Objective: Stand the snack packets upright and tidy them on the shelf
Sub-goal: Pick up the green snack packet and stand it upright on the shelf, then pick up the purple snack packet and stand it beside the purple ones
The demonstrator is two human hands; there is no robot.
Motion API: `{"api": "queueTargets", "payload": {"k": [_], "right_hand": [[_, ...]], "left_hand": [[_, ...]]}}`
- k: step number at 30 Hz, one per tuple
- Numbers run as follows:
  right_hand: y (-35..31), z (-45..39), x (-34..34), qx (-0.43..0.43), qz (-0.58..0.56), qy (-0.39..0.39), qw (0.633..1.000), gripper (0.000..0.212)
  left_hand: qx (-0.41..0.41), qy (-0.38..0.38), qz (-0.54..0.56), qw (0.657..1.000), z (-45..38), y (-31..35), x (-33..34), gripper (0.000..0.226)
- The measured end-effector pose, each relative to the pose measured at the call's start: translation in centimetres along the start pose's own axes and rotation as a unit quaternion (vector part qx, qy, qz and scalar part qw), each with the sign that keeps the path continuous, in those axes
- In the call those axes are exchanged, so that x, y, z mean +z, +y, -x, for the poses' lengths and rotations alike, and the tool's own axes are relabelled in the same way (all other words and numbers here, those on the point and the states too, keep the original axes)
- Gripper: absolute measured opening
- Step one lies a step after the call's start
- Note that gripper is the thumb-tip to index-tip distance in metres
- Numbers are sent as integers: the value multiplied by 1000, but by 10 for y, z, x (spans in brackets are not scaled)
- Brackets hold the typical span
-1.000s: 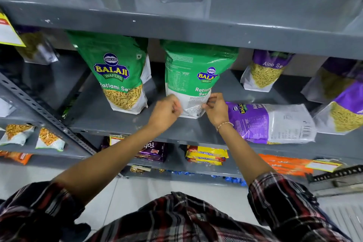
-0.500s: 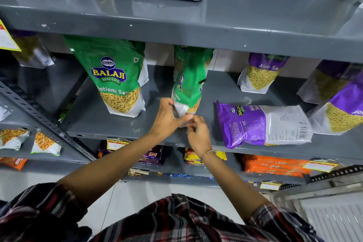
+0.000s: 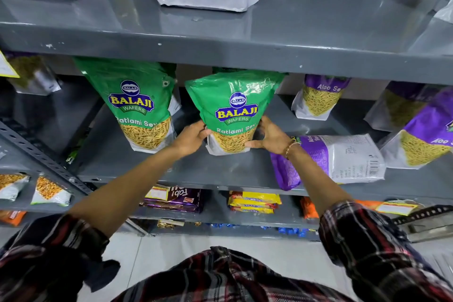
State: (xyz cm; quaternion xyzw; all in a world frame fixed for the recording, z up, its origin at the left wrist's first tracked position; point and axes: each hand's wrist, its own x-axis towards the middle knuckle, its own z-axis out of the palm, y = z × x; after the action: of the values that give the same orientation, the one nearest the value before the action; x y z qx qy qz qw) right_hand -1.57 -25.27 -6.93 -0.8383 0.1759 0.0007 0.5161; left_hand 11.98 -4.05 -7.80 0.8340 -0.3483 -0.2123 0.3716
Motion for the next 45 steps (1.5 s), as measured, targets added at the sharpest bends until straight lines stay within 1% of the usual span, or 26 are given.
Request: {"api": "queueTargets", "payload": {"k": [2, 4, 7, 9, 11, 13, 14, 15, 16, 17, 19, 20, 22, 24, 25, 26, 28, 29, 31, 33, 35, 37, 39, 42, 43, 45], "right_hand": [[2, 0, 8, 21, -39, 32, 999, 83], [4, 2, 16, 22, -50, 74, 996, 80], [4, 7, 25, 19, -4, 126, 992, 74], [1, 10, 28, 21, 16, 138, 990, 74], [-4, 13, 27, 24, 24, 131, 991, 76], [-7, 17, 21, 25, 48, 92, 994, 77], [-7, 21, 13, 25, 68, 69, 995, 77], [-6, 25, 3, 24, 89, 51, 994, 76], [-4, 31, -12, 27, 116, 42, 992, 74], [-2, 37, -29, 32, 150, 44, 987, 69], [5, 50, -68, 48, 215, 67, 973, 54], [11, 57, -88, 66, 249, 75, 963, 45], [24, 68, -126, 139, 315, 96, 934, 32], [37, 75, -156, 209, 380, 106, 895, 31], [42, 78, -167, 224, 401, 99, 883, 32], [47, 81, -175, 230, 416, 83, 876, 34], [56, 85, -187, 214, 431, 41, 876, 43], [59, 87, -192, 201, 440, 17, 875, 46], [66, 89, -201, 172, 440, -32, 881, 42], [73, 89, -210, 155, 437, -69, 883, 44], [77, 91, -217, 145, 411, -94, 895, 53], [82, 94, -221, 150, 374, -124, 907, 57], [87, 98, -225, 142, 327, -131, 925, 53], [102, 107, -227, 84, 181, -130, 971, 27], [108, 112, -226, 75, 129, -123, 981, 23], [118, 122, -222, 51, 47, -96, 993, 30]], "left_hand": [[-5, 12, 6, 1000, -6, -1, 1, 31], [-8, 21, 7, 1000, -12, -3, 2, 30], [-5, 23, -5, 1000, -19, -4, -1, 30], [8, 38, -16, 999, -17, -5, -1, 29], [12, 82, -24, 996, -9, -4, 3, 29], [-19, 159, -8, 987, 7, -2, 14, 28], [-39, 184, -1, 982, 18, -1, 22, 30], [-57, 185, 10, 981, 30, 2, 32, 31], [-68, 161, 29, 984, 44, 8, 42, 29], [-69, 115, 62, 989, 57, 17, 53, 26], [-40, -5, 129, 991, 77, 41, 73, 17], [-11, -66, 140, 988, 82, 54, 82, 14], [30, -197, 178, 964, 86, 82, 102, 14], [26, -328, 223, 918, 87, 106, 125, 21], [18, -374, 229, 898, 86, 115, 138, 26], [7, -401, 229, 887, 84, 123, 151, 30], [-21, -414, 244, 877, 79, 137, 176, 36], [-42, -410, 266, 871, 76, 143, 188, 36], [-94, -384, 322, 860, 71, 155, 208, 30], [-151, -319, 356, 866, 65, 167, 225, 28], [-207, -246, 362, 875, 57, 178, 237, 42], [-244, -187, 381, 872, 51, 187, 247, 52], [-255, -108, 411, 868, 49, 194, 257, 51], [-239, 13, 438, 867, 45, 200, 262, 38], [-231, 45, 441, 866, 42, 201, 260, 35], [-207, 96, 428, 875, 34, 203, 250, 28]]}}
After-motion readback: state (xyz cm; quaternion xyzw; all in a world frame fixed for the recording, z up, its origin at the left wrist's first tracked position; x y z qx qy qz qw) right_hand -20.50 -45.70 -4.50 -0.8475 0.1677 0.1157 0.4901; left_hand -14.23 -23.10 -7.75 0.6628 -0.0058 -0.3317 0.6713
